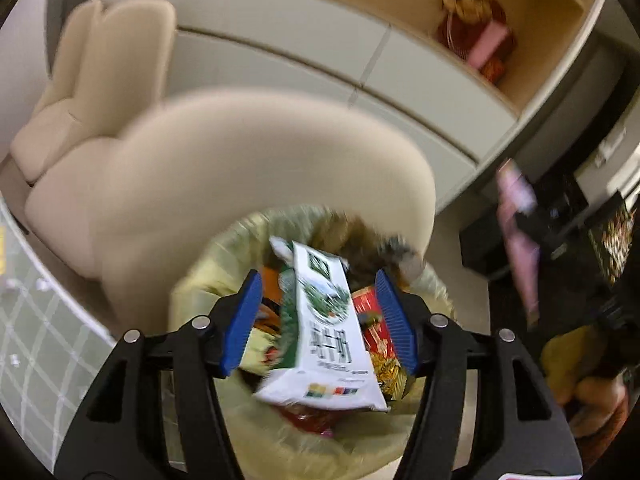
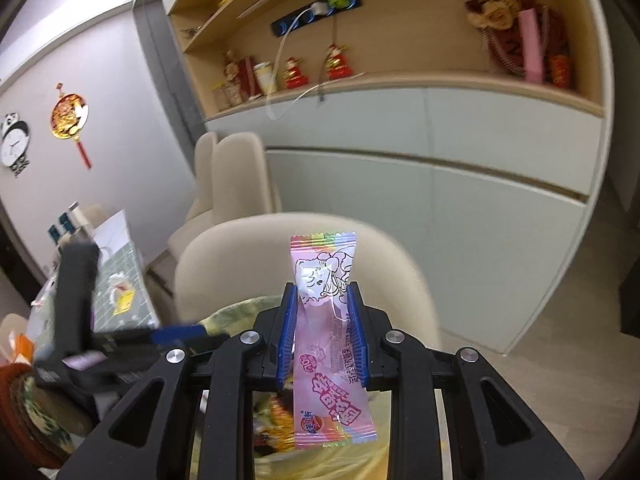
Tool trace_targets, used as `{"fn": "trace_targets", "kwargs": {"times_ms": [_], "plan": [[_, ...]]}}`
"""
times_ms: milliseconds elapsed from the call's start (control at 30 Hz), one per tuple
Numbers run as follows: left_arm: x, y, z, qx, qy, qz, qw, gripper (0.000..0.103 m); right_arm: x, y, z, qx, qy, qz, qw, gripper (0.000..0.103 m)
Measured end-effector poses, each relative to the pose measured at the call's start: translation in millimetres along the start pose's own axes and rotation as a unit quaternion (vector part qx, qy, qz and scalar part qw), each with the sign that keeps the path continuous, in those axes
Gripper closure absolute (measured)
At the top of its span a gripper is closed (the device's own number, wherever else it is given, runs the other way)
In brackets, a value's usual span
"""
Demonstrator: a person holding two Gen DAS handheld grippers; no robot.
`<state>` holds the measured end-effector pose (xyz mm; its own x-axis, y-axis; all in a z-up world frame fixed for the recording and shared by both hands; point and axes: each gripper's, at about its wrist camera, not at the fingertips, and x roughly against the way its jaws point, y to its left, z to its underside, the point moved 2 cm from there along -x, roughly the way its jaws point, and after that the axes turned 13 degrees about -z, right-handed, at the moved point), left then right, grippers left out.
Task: Collect trash
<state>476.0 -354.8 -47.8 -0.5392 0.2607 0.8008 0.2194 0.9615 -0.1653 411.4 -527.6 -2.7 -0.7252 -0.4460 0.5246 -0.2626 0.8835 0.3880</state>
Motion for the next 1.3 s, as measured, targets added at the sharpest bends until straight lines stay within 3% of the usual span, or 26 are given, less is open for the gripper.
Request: {"fn": "trace_targets", "kwargs": {"times_ms": [167,367,500,567,767,867,933,1033,1133,1300], "plan": [[56.1,34.9,12.1,0.029,-0.05,-0.039,0.9975,0.046,-42.7,21.8,13.4,0.022,0.049,-0.021,0.998,0.079],[92.5,74.3,50.4,0.058,-0.068,-0.108,0.9901,0.046,-78.1,21.0,34.8,0.022,0.088,-0.012,0.996,0.078],[116.7,107.8,77.9,0.097,-0.069,-0.152,0.9812,0.046,-81.0,20.0,46.6,0.02,0.107,-0.005,0.994,0.059],[128.2,125.9,94.5,0.113,-0.066,-0.174,0.976,0.043,-77.0,22.4,50.5,0.029,0.106,0.008,0.994,0.053],[159.3,158.9,131.2,0.139,-0.076,-0.21,0.9648,0.03,-40.0,41.1,54.6,0.018,0.067,0.008,0.998,0.053],[177.9,165.4,145.5,0.121,-0.087,-0.218,0.9646,0.025,-15.4,75.9,62.2,0.032,0.043,-0.013,0.998,0.053],[191.5,168.7,156.2,0.101,-0.097,-0.225,0.9642,0.016,6.4,108.2,70.4,0.053,0.006,-0.023,0.998,0.053],[214.1,175.0,172.5,0.081,-0.106,-0.225,0.9651,0.014,36.7,162.6,89.1,0.103,-0.043,-0.017,0.994,0.053],[238.6,179.6,192.2,0.062,-0.13,-0.227,0.9631,0.014,54.2,209.2,116.4,0.115,-0.038,-0.023,0.992,0.053],[273.2,182.8,228.5,0.032,-0.154,-0.239,0.9583,0.014,64.3,261.4,172.6,0.072,-0.011,-0.042,0.996,0.053]]}}
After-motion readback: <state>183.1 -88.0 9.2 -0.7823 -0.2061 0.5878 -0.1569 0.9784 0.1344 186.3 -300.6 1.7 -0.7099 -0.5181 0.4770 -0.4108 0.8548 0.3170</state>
